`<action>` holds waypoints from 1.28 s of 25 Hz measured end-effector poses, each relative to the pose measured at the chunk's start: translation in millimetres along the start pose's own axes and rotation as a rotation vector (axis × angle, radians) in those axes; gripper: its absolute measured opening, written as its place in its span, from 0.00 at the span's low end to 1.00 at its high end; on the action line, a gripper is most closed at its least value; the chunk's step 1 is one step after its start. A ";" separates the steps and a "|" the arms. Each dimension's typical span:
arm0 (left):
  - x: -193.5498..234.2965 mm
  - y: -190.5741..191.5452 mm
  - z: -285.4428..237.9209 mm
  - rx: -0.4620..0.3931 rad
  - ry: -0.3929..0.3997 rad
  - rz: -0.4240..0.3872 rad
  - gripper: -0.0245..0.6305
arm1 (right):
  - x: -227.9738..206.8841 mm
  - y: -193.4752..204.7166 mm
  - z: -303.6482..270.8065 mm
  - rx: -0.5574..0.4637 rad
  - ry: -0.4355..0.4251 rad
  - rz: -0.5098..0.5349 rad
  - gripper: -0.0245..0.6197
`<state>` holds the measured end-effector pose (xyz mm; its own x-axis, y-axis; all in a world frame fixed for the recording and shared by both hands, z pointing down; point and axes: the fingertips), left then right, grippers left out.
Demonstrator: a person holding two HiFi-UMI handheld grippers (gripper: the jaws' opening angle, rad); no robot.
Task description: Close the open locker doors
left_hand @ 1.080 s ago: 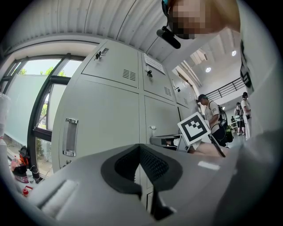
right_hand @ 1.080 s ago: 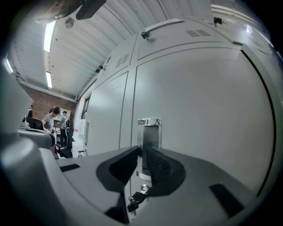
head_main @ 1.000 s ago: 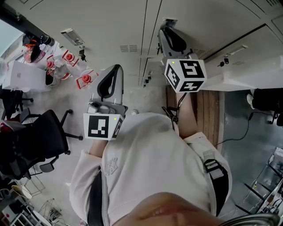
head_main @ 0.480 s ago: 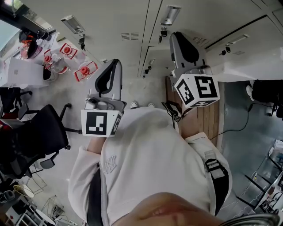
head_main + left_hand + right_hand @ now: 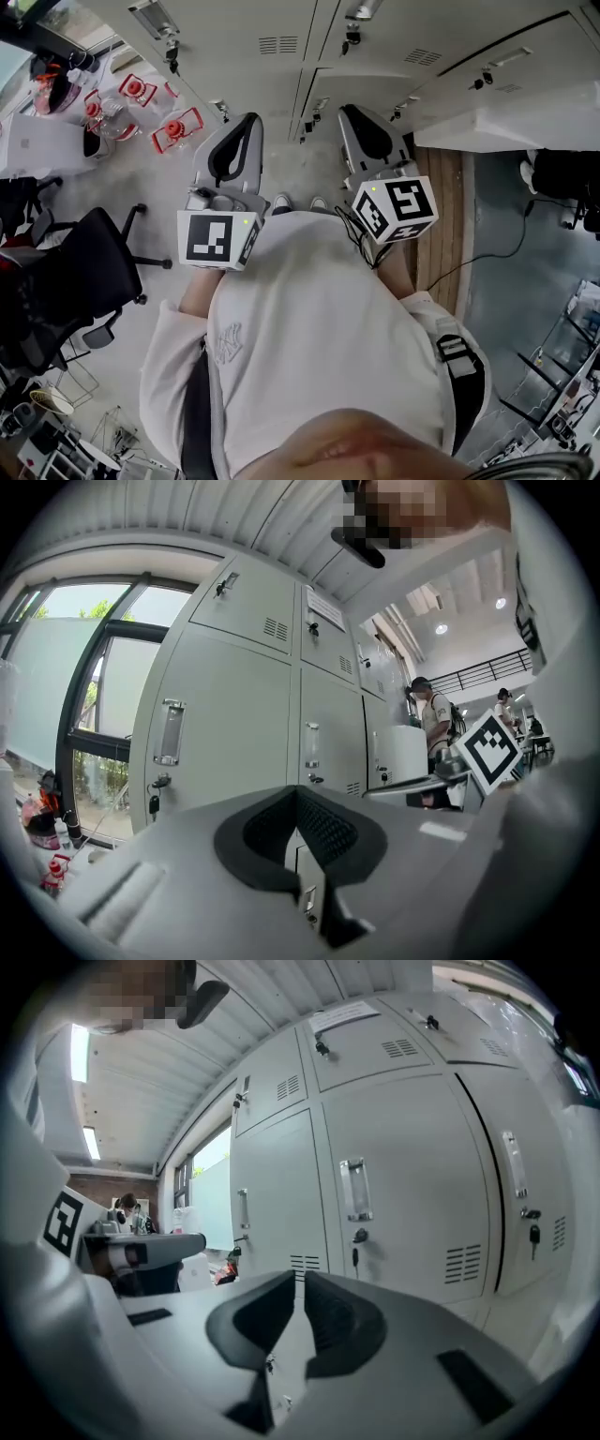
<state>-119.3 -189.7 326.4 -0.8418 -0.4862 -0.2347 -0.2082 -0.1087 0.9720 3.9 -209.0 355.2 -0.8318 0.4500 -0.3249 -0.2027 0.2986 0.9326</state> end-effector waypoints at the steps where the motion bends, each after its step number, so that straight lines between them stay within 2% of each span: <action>1: -1.9 4.6 1.0 0.009 0.005 -0.002 0.04 | 2.7 4.7 1.6 0.003 -0.004 -0.015 0.09; 4: -5.3 15.8 3.5 0.035 0.015 -0.007 0.04 | 12.9 15.0 2.4 0.017 -0.030 -0.035 0.09; 8: -3.9 17.8 8.1 0.043 0.005 -0.009 0.04 | 24.8 19.6 1.0 0.030 -0.061 -0.006 0.09; 32: 5.1 15.2 3.2 0.036 -0.001 -0.015 0.04 | 29.5 9.8 -8.7 -0.002 -0.073 0.003 0.07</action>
<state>-128.4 -191.1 340.0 -0.8389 -0.4837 -0.2496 -0.2388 -0.0851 0.9673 -27.1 -200.1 356.1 -0.7926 0.5110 -0.3327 -0.2013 0.2958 0.9338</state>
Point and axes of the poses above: the fingertips, and each gripper's own axes: z backward along the fingers, x to its left, y out of its underside, and after that the axes turned 14 degrees about -z, right-handed
